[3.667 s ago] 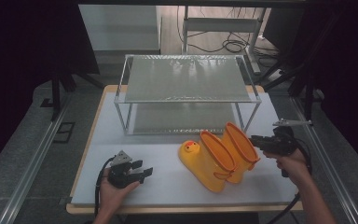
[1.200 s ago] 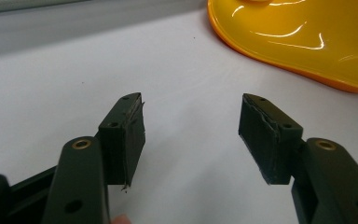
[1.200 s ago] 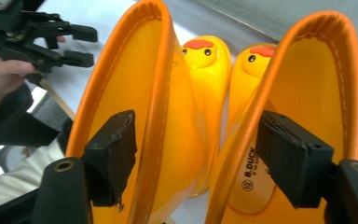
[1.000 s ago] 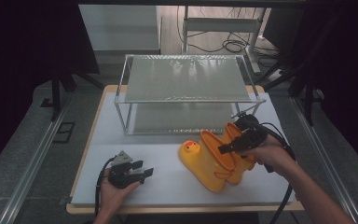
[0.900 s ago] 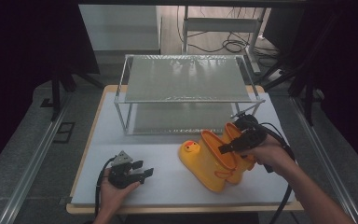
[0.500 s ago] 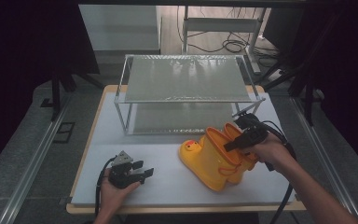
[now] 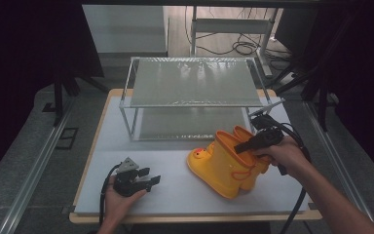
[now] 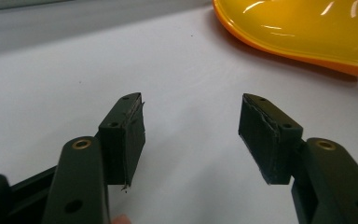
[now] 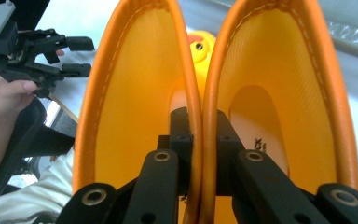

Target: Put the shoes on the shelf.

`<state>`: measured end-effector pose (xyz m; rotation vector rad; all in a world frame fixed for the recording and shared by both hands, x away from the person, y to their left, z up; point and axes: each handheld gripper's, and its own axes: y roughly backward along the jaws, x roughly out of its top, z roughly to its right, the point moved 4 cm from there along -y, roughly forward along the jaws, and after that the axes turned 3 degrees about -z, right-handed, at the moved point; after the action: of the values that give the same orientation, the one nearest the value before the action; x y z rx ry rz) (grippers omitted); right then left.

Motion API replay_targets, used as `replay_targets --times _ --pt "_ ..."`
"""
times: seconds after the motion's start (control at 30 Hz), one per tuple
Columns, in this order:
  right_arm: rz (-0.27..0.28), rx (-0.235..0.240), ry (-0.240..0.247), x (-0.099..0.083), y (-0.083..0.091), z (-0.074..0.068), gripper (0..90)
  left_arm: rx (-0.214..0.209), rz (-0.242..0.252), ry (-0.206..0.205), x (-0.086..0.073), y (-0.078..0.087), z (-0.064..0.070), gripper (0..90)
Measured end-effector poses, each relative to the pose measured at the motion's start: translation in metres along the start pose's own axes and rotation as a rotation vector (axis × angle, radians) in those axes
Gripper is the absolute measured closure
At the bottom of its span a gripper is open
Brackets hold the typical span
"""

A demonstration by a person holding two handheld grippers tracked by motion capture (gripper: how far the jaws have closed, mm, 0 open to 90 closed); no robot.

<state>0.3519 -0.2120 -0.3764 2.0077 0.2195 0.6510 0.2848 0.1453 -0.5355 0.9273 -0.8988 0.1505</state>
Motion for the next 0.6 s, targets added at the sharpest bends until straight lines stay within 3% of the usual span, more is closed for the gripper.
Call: replay_targets --times 0.27,0.6 --pt "0.044 0.067 0.000 0.003 0.026 -0.009 82.5 -0.002 -0.002 0.004 0.000 0.000 0.000 40.7" --pt "0.148 0.102 0.027 -0.001 0.084 -0.028 82.5 -0.003 -0.004 0.002 0.000 -0.001 0.001 40.6"
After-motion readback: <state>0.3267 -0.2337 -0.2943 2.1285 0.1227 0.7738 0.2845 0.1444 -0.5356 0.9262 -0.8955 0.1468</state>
